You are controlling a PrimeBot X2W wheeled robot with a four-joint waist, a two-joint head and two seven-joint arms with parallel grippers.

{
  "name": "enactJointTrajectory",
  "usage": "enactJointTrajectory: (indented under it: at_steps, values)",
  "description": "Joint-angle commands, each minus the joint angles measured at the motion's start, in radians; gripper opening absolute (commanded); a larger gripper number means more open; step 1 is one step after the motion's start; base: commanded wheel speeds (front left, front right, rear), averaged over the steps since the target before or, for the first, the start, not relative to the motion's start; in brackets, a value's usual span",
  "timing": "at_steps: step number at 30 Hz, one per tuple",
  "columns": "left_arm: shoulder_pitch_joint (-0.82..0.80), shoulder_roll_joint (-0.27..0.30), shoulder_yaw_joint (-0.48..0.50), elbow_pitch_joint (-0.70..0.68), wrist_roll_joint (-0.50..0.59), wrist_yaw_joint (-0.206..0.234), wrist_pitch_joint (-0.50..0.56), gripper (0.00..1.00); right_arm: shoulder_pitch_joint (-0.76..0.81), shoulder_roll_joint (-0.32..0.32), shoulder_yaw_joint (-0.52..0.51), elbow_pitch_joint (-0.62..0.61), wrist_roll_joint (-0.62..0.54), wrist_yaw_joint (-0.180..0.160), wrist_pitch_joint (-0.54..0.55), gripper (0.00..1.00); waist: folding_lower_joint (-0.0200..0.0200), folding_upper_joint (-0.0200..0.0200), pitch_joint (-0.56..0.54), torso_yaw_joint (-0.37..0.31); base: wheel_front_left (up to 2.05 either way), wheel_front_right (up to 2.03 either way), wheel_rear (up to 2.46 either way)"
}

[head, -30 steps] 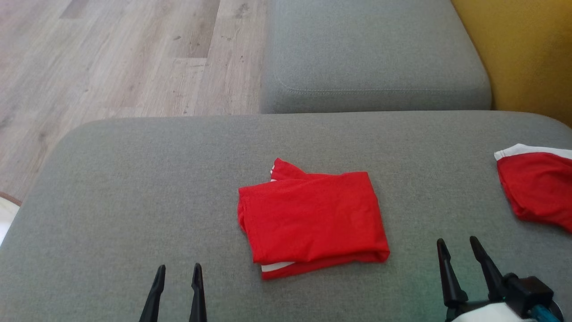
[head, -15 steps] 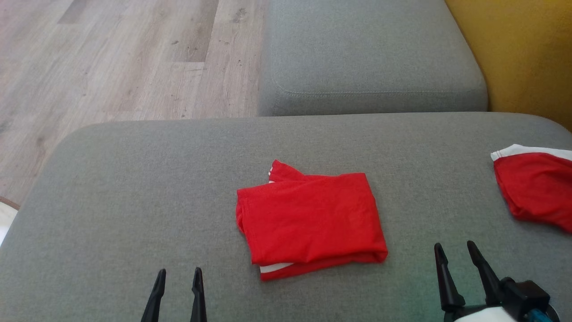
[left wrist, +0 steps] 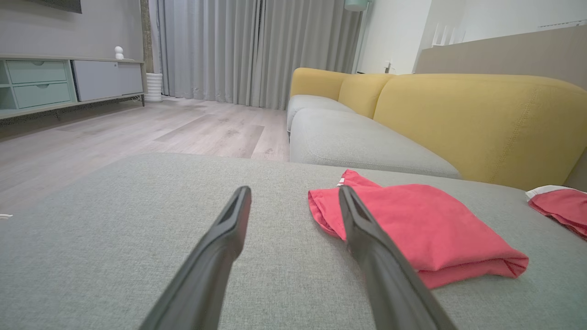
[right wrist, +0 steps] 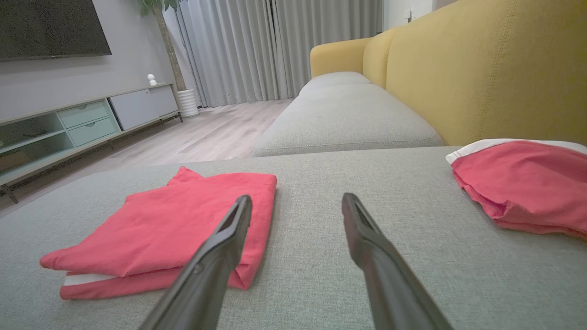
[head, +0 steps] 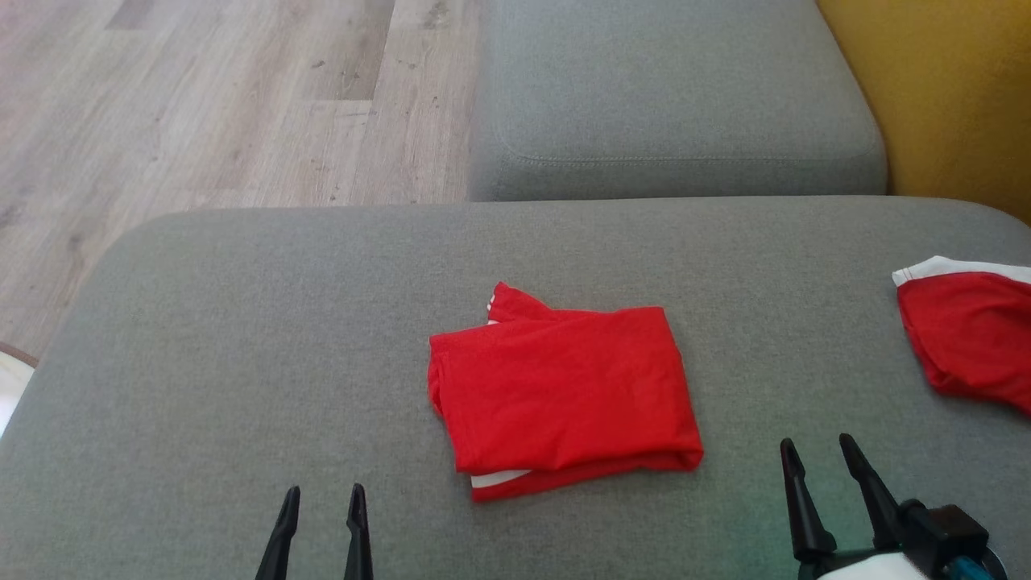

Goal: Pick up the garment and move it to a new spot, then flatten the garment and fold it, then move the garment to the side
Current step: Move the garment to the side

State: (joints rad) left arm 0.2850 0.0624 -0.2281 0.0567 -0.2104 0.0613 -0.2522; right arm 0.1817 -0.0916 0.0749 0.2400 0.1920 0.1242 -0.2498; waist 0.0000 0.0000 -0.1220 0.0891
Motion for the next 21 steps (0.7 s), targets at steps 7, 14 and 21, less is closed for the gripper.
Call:
enactJointTrajectory:
  at_steps: [7, 14, 21]
  values:
    - [-0.051, -0.012, 0.014, -0.044, 0.008, -0.002, -0.010, 1.00, -0.061, -0.023, 0.025, -0.015, -0.004, 0.007, -0.012, 1.00, 0.0000, 0.0000, 0.035, 0.008, 0.00, 0.00, 0.00]
    - [-0.072, -0.012, -0.004, -0.050, 0.007, 0.003, -0.010, 1.00, -0.126, -0.026, 0.016, 0.005, -0.011, 0.007, -0.012, 1.00, 0.0000, 0.0000, 0.099, 0.030, 0.00, 0.00, 0.00]
    - [-0.118, -0.012, -0.032, -0.054, -0.005, 0.006, -0.010, 1.00, -0.225, -0.031, 0.011, 0.100, -0.016, 0.007, -0.012, 1.00, 0.0000, 0.0000, 0.178, 0.057, 0.00, 0.00, 0.00]
